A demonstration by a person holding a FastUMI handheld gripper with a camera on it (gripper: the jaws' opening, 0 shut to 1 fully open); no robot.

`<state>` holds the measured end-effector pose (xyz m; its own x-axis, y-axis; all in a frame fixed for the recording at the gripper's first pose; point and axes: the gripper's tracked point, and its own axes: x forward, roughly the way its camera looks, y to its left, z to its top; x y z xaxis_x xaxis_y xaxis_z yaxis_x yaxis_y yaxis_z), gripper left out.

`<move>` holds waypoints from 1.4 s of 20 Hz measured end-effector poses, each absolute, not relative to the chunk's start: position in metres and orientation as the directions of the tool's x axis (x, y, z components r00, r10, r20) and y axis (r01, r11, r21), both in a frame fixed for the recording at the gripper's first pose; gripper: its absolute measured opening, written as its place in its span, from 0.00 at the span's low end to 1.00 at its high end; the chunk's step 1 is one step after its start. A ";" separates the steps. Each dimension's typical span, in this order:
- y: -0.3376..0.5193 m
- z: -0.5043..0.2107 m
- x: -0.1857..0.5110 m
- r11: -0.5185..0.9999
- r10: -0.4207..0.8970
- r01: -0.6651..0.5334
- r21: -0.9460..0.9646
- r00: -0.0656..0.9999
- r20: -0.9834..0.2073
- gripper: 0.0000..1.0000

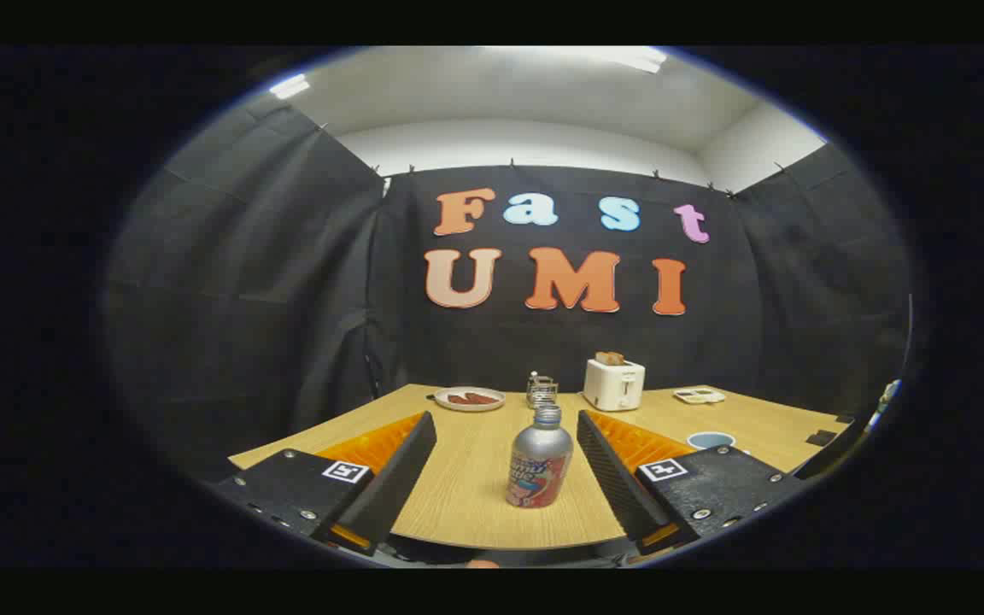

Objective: Take the bottle from table, then pour the juice into the cup, finally place the bottle on the coaster

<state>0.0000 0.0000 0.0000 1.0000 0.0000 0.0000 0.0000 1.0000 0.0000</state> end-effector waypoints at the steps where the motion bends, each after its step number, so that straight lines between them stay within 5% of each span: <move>1: 0.000 0.000 -0.001 1.000 -0.001 0.001 -0.003 1.000 0.000 0.99; 28: -0.019 -0.051 0.030 1.000 -0.023 0.024 0.012 0.998 -0.066 0.99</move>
